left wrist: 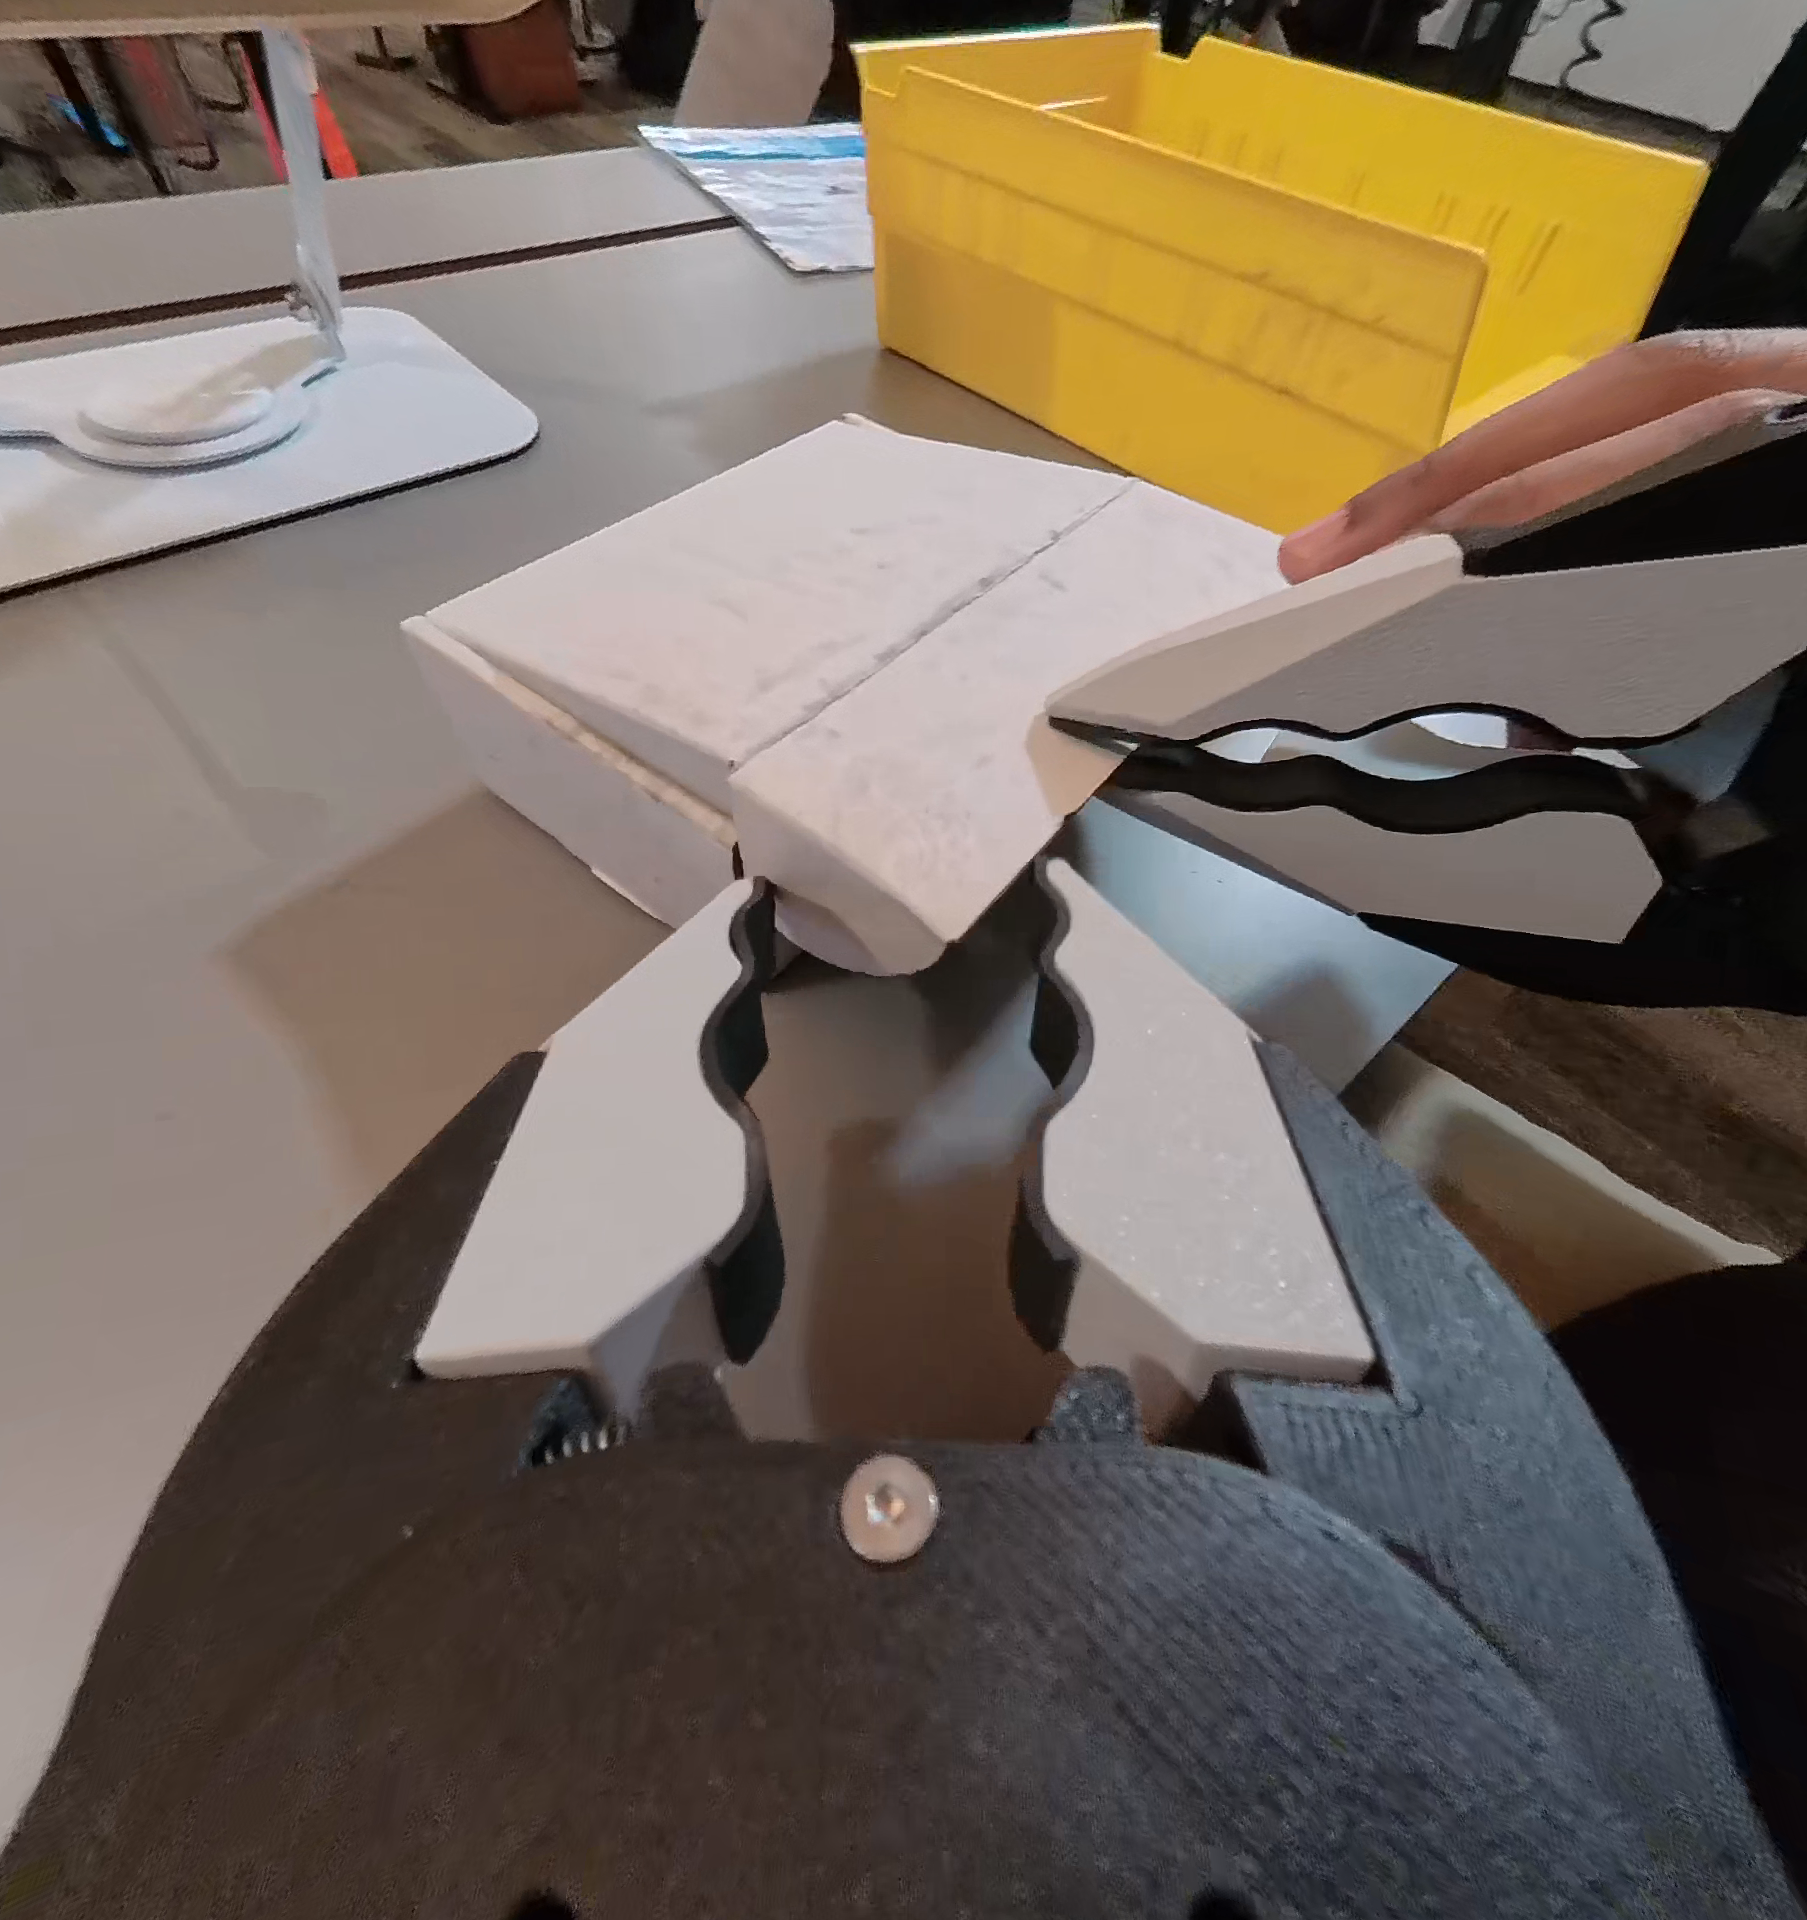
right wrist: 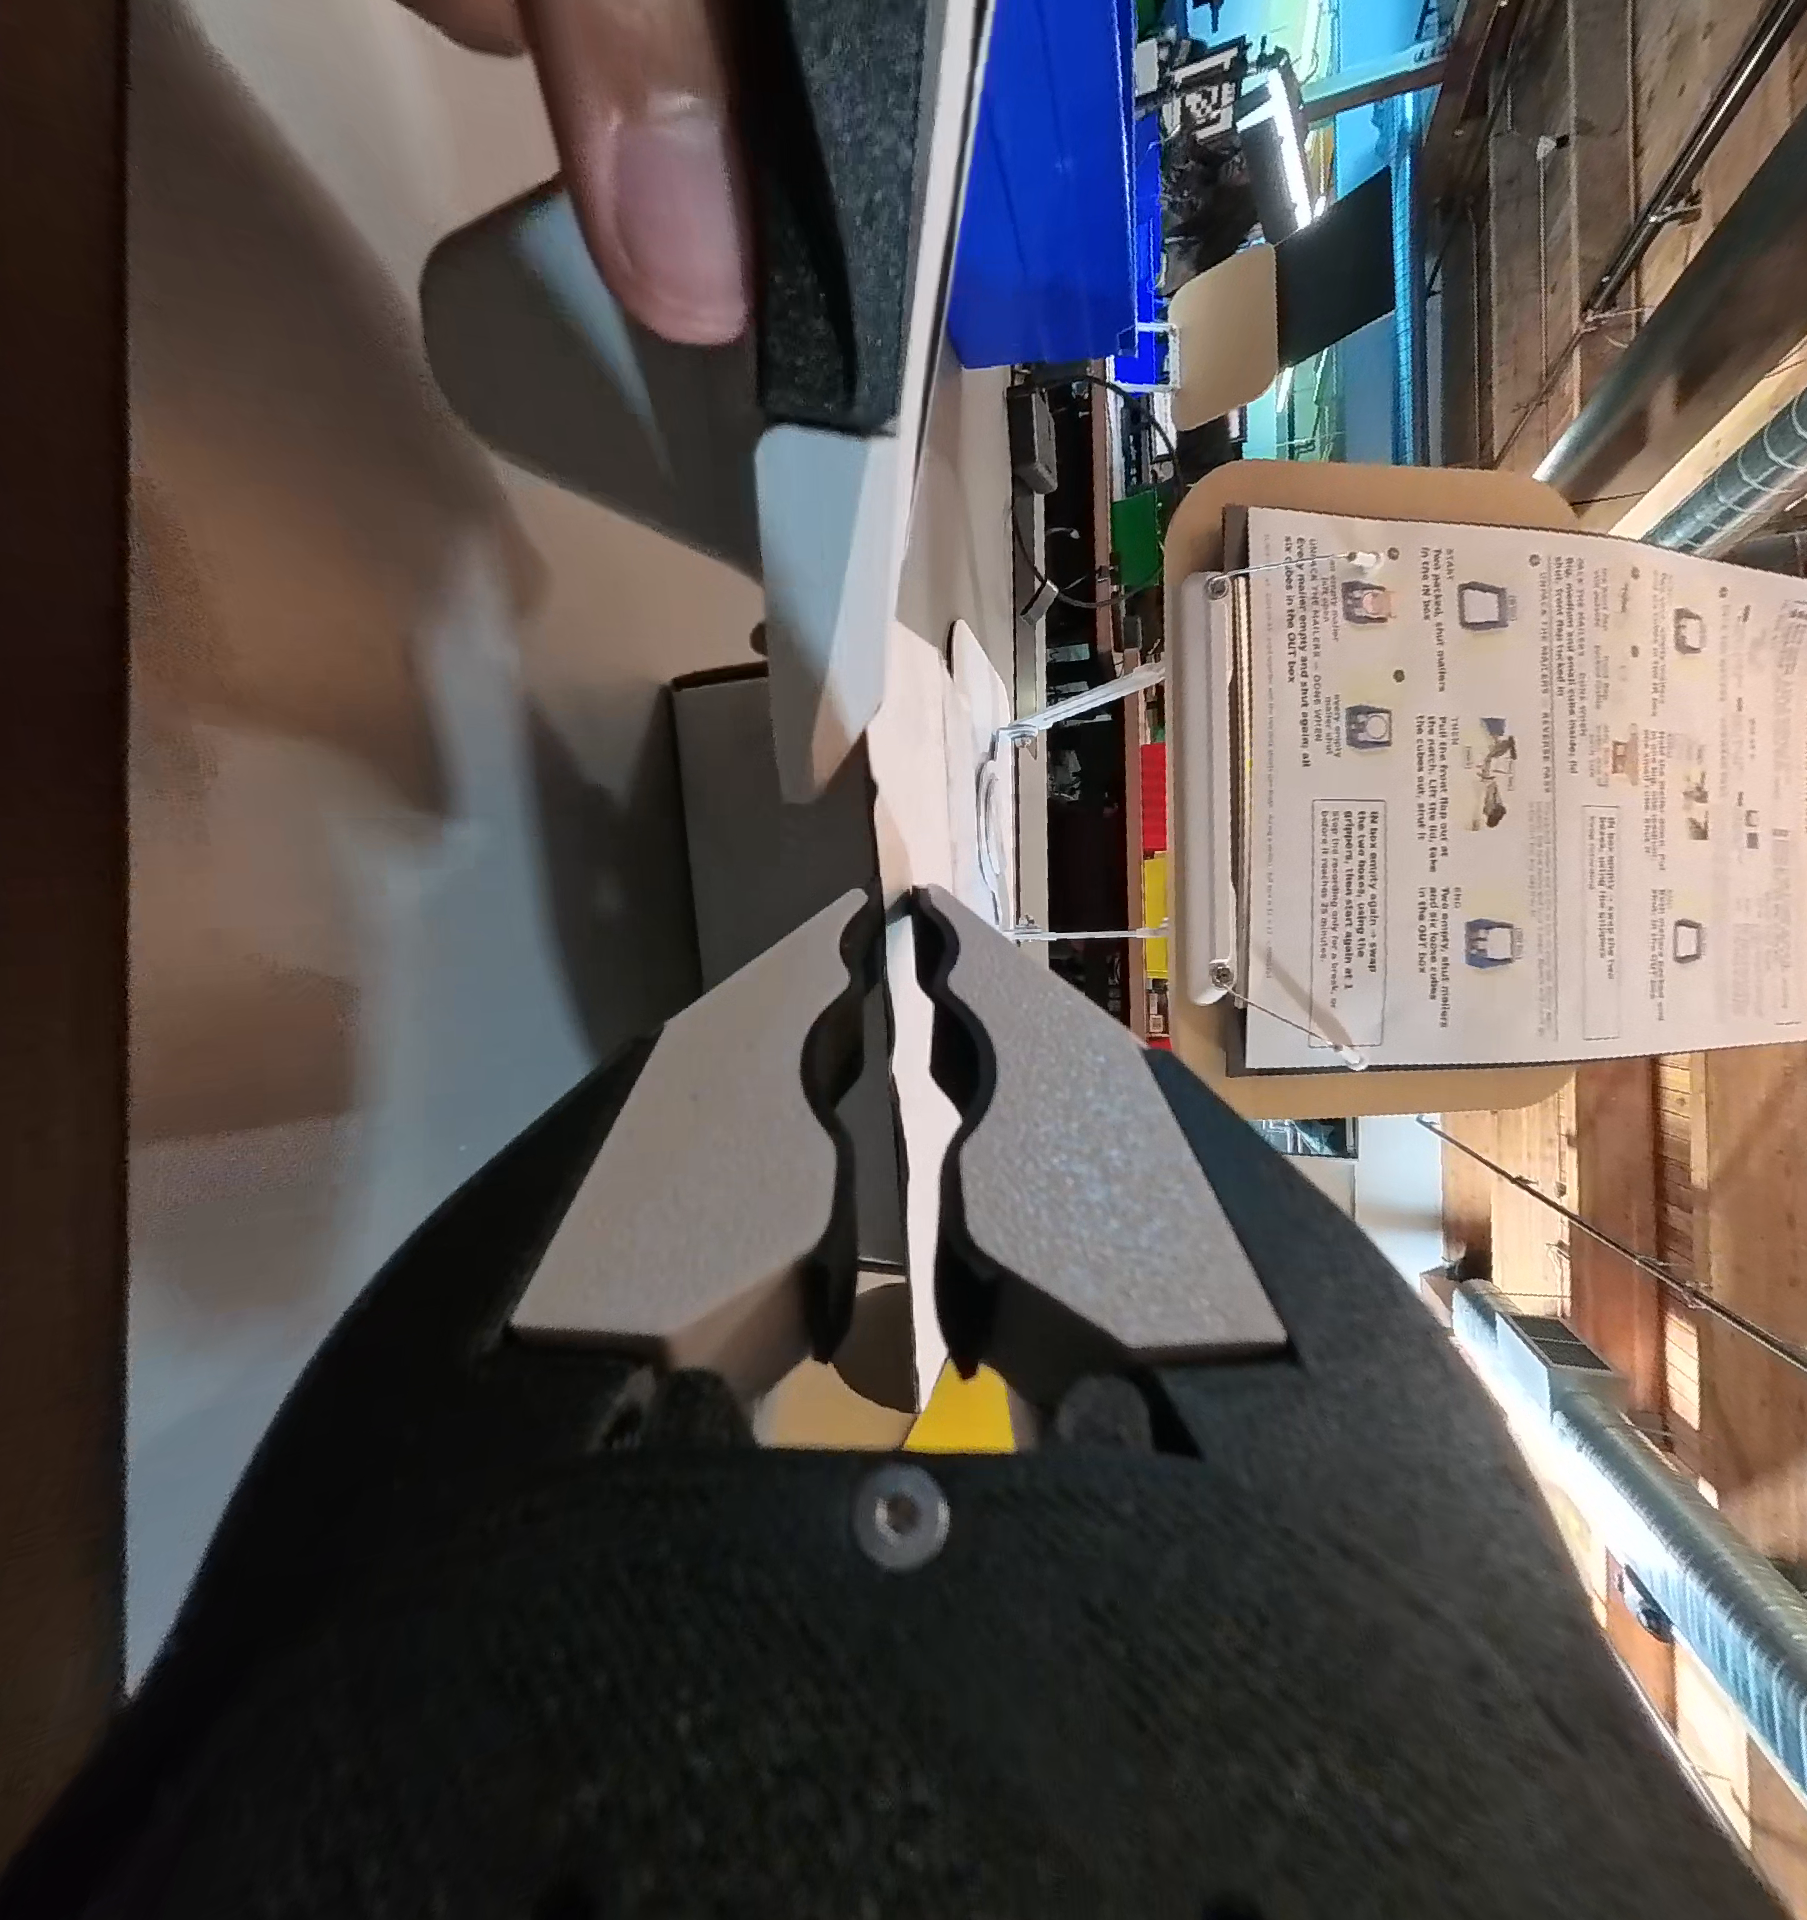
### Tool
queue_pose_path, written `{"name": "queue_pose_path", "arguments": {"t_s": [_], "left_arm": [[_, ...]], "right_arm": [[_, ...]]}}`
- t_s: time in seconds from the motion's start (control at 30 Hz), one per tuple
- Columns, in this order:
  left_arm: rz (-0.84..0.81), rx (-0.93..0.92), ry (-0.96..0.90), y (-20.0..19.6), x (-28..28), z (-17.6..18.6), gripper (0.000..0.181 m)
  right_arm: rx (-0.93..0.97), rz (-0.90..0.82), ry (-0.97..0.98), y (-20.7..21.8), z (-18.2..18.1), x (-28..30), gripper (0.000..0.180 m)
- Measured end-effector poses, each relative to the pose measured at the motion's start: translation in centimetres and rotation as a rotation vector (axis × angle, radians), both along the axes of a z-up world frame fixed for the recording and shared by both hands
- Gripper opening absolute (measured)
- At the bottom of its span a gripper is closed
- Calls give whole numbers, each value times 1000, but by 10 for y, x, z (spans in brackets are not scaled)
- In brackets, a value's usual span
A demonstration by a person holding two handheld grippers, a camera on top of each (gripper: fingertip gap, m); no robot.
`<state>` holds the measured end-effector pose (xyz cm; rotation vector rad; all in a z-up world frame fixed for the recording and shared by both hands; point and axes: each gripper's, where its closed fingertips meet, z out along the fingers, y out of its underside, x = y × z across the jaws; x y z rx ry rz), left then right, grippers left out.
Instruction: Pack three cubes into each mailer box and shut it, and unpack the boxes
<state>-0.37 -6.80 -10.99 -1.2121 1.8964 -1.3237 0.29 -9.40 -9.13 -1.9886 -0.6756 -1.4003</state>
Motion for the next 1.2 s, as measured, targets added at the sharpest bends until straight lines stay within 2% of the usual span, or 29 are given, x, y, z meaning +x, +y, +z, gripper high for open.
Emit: {"name": "queue_pose_path", "arguments": {"t_s": [0.2, 0.37, 0.47, 0.53, 0.63, 0.67, 0.8, 0.9, 0.97, 1.07, 1.1, 1.2], "left_arm": [[4, 24, 8, 0, 2, -4, 44], [10, 16, 8, 3, 3, -4, 43], [16, 13, 7, 4, 4, -4, 41], [17, 15, 4, 6, 4, -4, 41], [23, 10, -1, 10, 7, -3, 39], [25, -1, 2, 12, 7, -3, 38], [31, -67, 32, 19, 11, -2, 36], [33, -143, 65, 22, 13, -2, 36], [30, -172, 76, 23, 13, -1, 36], [27, -174, 72, 23, 13, 0, 36], [23, -168, 71, 22, 13, -1, 36], [22, -154, 63, 21, 13, 0, 34]], "right_arm": [[-10, 7, -16, -1, -4, 0, 6], [109, 40, 164, -11, 7, -5, 36], [342, -9, 323, -32, 38, 11, 41], [459, -85, 474, -51, 45, 26, 44], [401, -183, 815, -72, 11, 27, 64], [386, -234, 884, -79, 0, 29, 65], [379, -395, 937, -91, -28, 45, 50], [359, -380, 945, -73, -39, 39, 46], [310, -396, 867, -70, -45, 42, 39], [280, -397, 738, -73, -41, 47, 24], [299, -382, 730, -72, -36, 47, 18], [373, -348, 768, -71, -25, 44, 14]]}}
